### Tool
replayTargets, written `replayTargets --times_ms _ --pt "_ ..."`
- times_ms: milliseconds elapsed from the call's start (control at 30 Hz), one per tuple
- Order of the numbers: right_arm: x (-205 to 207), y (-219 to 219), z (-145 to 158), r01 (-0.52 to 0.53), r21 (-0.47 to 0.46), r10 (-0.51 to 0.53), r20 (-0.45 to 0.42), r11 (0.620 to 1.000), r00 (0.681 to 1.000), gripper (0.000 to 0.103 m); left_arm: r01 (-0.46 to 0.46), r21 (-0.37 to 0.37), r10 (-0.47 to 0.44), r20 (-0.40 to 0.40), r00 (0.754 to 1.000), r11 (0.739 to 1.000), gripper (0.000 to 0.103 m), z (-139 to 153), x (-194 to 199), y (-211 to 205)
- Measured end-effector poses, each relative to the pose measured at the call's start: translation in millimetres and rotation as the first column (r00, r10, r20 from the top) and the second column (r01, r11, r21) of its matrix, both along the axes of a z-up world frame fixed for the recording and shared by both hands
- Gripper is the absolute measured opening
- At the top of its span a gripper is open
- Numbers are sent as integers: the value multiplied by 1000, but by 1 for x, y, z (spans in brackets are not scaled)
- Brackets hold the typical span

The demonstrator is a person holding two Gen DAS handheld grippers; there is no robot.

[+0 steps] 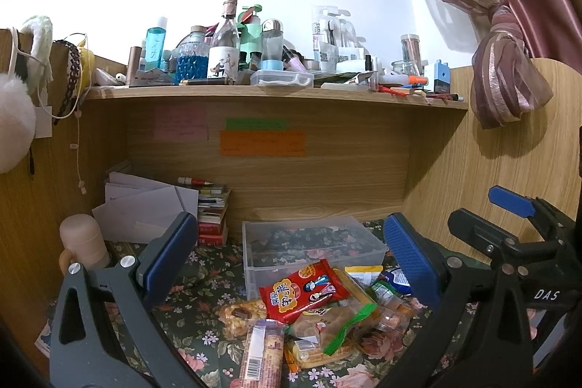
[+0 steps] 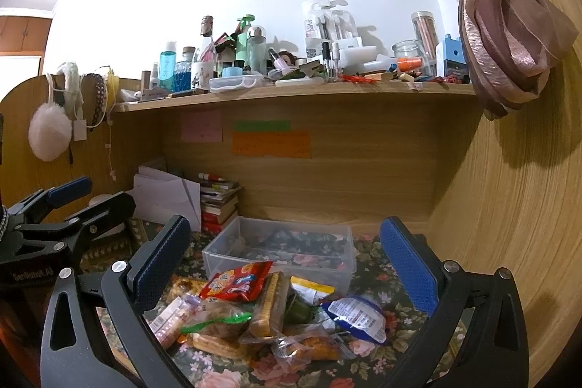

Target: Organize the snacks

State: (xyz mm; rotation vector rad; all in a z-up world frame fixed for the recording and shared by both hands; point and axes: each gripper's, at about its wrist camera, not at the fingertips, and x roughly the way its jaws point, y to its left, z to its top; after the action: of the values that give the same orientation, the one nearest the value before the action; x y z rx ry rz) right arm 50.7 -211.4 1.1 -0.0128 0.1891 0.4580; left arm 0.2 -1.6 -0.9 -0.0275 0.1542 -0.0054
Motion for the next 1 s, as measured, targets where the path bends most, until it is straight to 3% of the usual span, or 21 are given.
replayTargets --times_ms 800,1000 --pt "5 -1 -4 6 5 -6 -16 1000 1000 103 3 8 -3 -13 1000 1000 103 -5 3 -1" --pt "22 -3 -32 26 -50 -31 -118 998 993 103 -16 44 21 -125 992 999 103 -35 19 15"
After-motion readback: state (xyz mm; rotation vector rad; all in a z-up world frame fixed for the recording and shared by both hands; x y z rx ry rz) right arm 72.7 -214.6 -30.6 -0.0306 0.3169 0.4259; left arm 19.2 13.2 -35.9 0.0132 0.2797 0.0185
